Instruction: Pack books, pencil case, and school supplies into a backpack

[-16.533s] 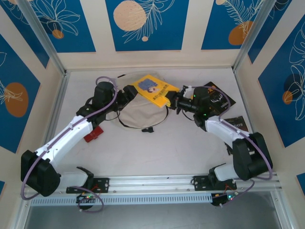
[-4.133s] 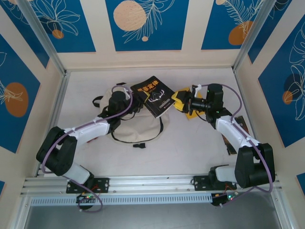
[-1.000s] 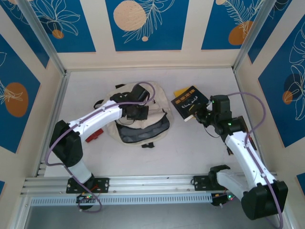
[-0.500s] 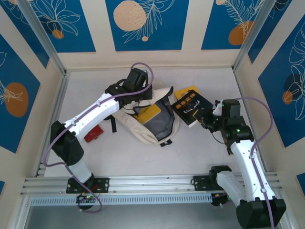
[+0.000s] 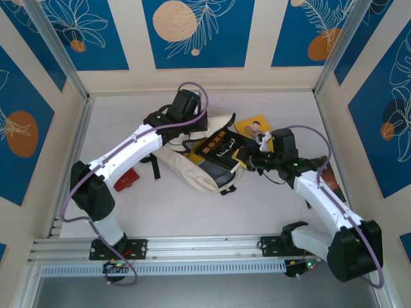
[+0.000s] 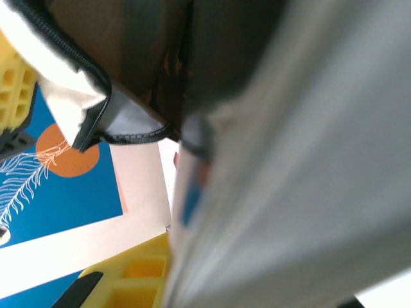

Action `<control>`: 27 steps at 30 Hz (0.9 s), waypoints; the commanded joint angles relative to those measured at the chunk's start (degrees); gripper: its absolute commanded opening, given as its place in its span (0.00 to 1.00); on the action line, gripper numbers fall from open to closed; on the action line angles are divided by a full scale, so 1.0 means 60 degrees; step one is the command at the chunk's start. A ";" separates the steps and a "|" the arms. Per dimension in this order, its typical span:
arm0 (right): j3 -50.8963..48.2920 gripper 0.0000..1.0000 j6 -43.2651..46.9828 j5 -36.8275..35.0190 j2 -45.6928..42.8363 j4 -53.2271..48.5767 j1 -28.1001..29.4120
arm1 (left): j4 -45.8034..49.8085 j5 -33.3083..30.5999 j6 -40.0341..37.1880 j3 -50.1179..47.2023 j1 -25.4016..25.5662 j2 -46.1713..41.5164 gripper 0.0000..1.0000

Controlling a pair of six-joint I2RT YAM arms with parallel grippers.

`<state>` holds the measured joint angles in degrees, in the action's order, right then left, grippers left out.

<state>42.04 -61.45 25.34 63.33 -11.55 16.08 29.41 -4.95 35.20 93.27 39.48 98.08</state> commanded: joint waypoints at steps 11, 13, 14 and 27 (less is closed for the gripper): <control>0.1038 0.00 -0.1999 -0.1669 0.3923 0.4821 0.1435 | -0.0697 0.0382 0.0094 0.0207 -0.0094 -0.0476 0.00; 0.1284 0.00 -0.2363 -0.1876 0.4543 0.5142 0.1563 | -0.0640 0.0344 0.0150 0.0216 -0.0118 -0.0499 0.00; 0.1368 0.00 -0.2563 -0.2010 0.4847 0.5385 0.1642 | -0.0598 0.0303 0.0194 0.0212 -0.0135 -0.0521 0.00; 0.3988 0.12 -0.2913 -0.2153 0.8223 0.4613 0.2280 | -0.0230 0.0369 0.0578 0.0124 -0.0492 -0.0662 0.00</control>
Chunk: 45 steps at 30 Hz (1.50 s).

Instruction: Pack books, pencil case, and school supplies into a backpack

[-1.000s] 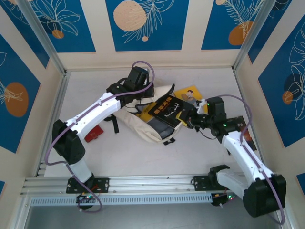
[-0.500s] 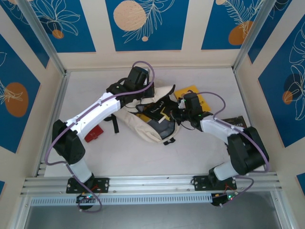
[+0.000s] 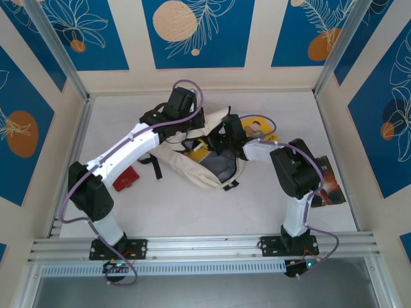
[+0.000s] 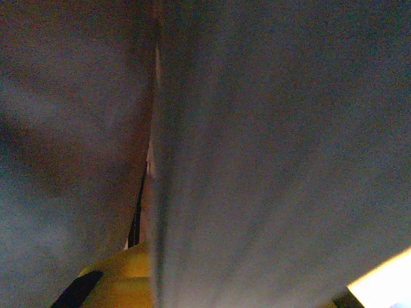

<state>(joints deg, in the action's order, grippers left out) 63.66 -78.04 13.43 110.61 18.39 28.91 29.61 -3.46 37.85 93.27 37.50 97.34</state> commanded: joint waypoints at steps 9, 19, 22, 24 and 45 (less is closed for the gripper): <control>-0.0296 0.70 0.0210 -0.0239 -0.0882 -0.1897 0.0059 | -0.0370 0.0385 0.0431 -0.0256 -0.0384 -0.0506 0.00; -0.2705 0.74 0.1093 -0.0985 -0.4066 -0.3961 -0.0133 | -0.0422 0.0577 0.0404 -0.0926 -0.0697 -0.0619 0.00; -0.3226 0.73 0.1606 -0.1786 -0.5177 -0.4876 -0.0190 | -0.0277 0.0578 0.0181 -0.1344 -0.0804 -0.0759 0.00; -0.3315 0.73 0.2005 -0.2632 -0.5863 -0.5629 -0.0261 | -0.0078 0.0467 -0.0134 -0.1671 -0.0890 -0.0894 0.00; 0.1319 0.72 0.6925 -0.3801 -0.1943 -0.8532 -0.3119 | 0.0824 0.1386 -0.1897 -0.3190 -0.2345 -0.2663 0.70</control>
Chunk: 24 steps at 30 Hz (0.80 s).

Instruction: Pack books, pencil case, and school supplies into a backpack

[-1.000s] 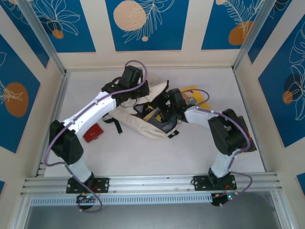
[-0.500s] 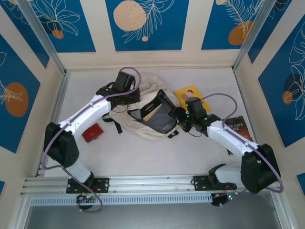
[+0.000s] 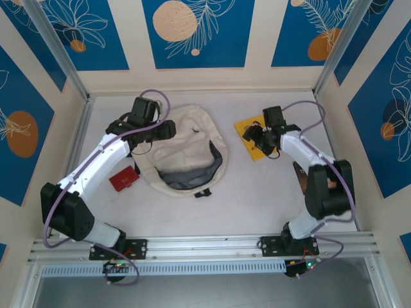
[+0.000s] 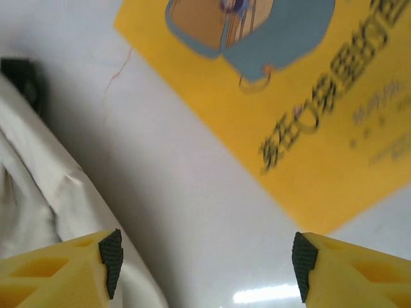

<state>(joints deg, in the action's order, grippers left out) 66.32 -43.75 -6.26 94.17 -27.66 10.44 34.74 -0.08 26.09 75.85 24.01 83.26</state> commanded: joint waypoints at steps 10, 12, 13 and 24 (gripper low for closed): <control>0.3641 0.76 0.2165 -0.0976 0.3799 -0.2486 -0.0015 | 0.0115 0.1019 0.0424 -0.0745 -0.0105 -0.0897 0.92; 0.3764 0.76 0.2214 -0.0940 0.4054 -0.2693 0.0016 | 0.0056 0.1123 0.0470 -0.0844 -0.0094 -0.0954 0.93; 0.3721 0.76 0.2237 -0.0807 0.4114 -0.2727 0.0014 | 0.0033 0.1176 0.0484 -0.0877 -0.0090 -0.0955 0.93; 0.2148 0.75 0.1281 -0.0348 0.3699 -0.2898 0.0841 | -0.0347 0.1617 0.0834 -0.1212 -0.0010 -0.0781 0.95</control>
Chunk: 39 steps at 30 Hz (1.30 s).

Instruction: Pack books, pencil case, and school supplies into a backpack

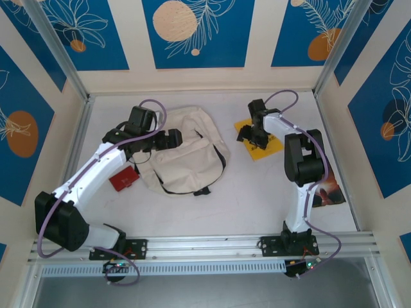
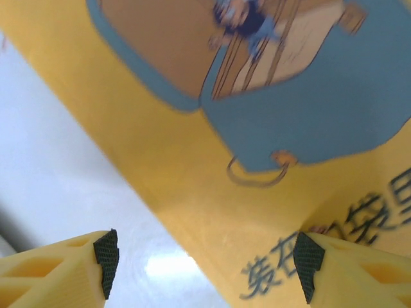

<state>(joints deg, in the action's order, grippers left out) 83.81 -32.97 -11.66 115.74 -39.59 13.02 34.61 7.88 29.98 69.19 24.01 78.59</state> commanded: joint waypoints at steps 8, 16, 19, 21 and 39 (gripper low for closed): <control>-0.1680 0.74 -0.1029 0.0185 -0.1097 -0.0715 0.0695 | -0.0386 0.0414 0.0408 -0.0238 0.0206 0.0057 0.95; -0.0550 0.83 -0.0018 -0.0965 -0.1725 -0.1009 -0.0703 | -0.0439 0.0430 0.0482 -0.0426 0.0474 -0.0103 0.96; 0.0435 0.87 0.0531 -0.1359 -0.0896 -0.1137 -0.1271 | -0.0509 0.0401 0.0488 -0.0512 0.0610 -0.0132 0.98; 0.1190 0.91 0.0910 -0.1610 -0.0140 -0.1290 -0.1546 | -0.0559 0.0385 0.0497 -0.0494 0.0669 -0.0112 1.00; 0.3925 0.75 0.3374 0.0523 0.2488 -0.2707 -0.2003 | -0.1054 0.0741 0.0316 -0.0026 0.0865 0.0921 1.00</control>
<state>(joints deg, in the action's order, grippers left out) 106.76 -14.85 -11.51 129.23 -51.29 0.54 29.71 10.57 32.62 67.35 28.53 83.77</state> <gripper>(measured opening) 0.769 0.999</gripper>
